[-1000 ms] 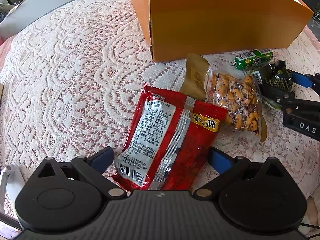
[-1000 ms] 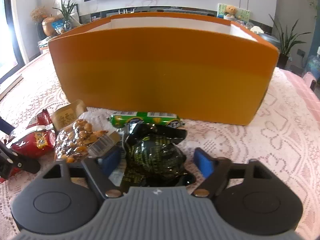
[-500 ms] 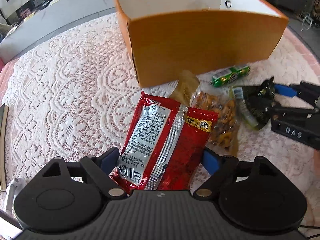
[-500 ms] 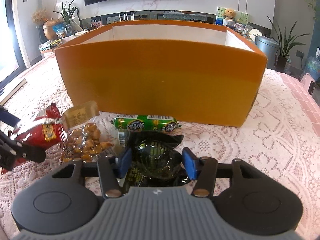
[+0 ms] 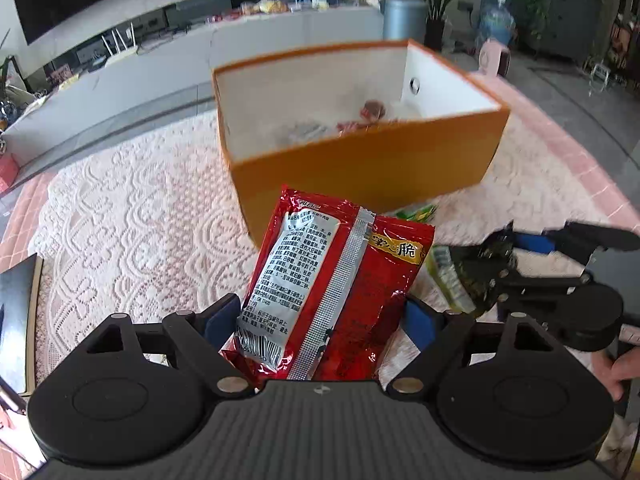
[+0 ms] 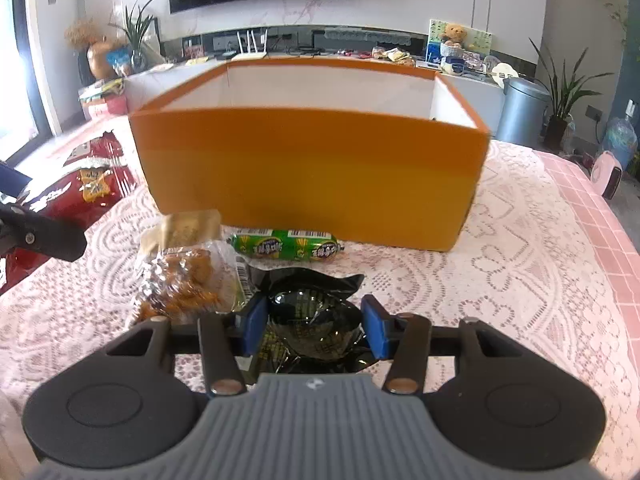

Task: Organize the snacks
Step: 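Grasp the red chip bag with the left tool while the right tool grasps the dark green bag, then carry the red chip bag and dark green bag over the orange box with both tools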

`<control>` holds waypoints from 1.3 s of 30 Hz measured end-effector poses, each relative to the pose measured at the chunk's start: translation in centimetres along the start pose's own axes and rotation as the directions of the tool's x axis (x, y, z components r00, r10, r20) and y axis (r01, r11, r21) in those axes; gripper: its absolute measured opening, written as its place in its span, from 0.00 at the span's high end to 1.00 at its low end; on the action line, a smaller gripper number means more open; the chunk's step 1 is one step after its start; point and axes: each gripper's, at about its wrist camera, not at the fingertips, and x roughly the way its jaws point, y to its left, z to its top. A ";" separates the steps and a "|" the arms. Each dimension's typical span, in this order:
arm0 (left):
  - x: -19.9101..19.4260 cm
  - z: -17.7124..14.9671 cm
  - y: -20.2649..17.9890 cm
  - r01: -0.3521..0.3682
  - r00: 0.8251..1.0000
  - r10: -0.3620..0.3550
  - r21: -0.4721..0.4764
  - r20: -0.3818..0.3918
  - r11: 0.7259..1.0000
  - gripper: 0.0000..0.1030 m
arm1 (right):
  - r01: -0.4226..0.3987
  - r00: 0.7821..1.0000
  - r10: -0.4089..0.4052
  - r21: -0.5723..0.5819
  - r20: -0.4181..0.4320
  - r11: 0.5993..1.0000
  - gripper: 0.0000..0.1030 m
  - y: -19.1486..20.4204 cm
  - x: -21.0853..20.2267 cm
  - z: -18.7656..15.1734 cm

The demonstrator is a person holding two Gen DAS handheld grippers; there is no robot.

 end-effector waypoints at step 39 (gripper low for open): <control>-0.7 11.1 -0.8 0.046 0.969 -0.014 -0.127 0.245 0.991 0.05 | 0.084 0.986 -0.065 -0.124 0.154 0.989 0.53 -4.5 -4.0 14.4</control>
